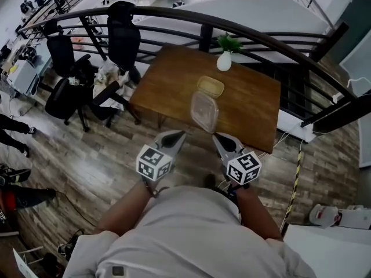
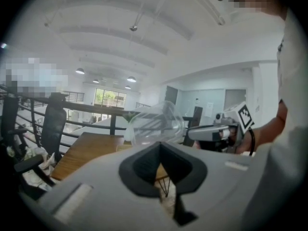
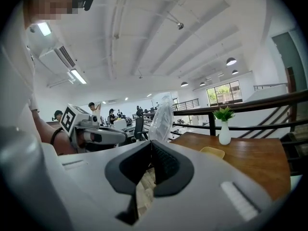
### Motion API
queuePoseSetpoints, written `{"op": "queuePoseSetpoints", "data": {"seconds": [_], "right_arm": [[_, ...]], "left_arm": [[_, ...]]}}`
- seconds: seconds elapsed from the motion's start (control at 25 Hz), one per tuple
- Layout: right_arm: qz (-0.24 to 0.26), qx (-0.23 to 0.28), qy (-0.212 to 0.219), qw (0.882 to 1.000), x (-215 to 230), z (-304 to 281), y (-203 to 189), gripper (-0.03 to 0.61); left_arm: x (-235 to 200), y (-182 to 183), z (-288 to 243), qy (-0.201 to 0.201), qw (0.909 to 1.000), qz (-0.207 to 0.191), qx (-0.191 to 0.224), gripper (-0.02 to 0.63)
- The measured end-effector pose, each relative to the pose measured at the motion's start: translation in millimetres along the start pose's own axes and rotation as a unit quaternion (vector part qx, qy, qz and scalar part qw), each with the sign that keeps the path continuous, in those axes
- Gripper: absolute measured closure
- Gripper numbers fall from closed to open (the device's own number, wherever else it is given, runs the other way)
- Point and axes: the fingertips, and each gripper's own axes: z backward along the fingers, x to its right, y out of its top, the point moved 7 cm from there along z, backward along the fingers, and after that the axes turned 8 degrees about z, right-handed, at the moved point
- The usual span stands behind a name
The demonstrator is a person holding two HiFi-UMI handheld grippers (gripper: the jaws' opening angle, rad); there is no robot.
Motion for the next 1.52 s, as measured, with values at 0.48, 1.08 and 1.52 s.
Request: {"op": "queuePoseSetpoints", "data": {"seconds": [0.48, 1.08, 1.52], "right_arm": [[-0.006, 0.003, -0.049, 0.999, -104, 40, -22, 0.572], [-0.006, -0.006, -0.063, 0.998, -126, 44, -28, 0.574], [-0.001, -0.008, -0.052, 0.999, -117, 31, -16, 0.574]], "left_arm": [[19, -43, 60, -0.048, 0.9987, 0.004, -0.016, 0.611], [22, -56, 71, -0.069, 0.9975, 0.013, -0.01, 0.611], [13, -45, 66, -0.063, 0.9978, 0.018, -0.005, 0.611]]}}
